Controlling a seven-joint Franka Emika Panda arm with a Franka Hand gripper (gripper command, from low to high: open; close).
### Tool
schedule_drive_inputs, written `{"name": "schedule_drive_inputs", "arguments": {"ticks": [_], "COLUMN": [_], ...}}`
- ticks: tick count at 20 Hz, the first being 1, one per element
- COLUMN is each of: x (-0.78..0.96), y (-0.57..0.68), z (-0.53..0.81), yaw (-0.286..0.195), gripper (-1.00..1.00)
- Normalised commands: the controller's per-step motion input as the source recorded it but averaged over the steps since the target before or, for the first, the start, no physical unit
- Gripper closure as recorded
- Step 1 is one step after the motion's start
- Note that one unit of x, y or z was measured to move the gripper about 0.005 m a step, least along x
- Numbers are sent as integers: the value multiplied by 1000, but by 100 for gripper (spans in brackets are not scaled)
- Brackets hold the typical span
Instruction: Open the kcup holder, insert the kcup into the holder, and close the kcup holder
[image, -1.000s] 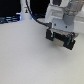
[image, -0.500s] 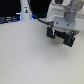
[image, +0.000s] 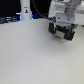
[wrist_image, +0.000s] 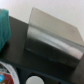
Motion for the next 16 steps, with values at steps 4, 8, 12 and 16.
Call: {"name": "schedule_drive_inputs", "arguments": {"ticks": [4, 8, 12, 16], "x": [-746, -733, -731, -734], "y": [401, 401, 404, 398], "z": [-22, -44, -41, -31], "yaw": [59, 60, 59, 60], "gripper": [-100, -100, -100, -100]}}
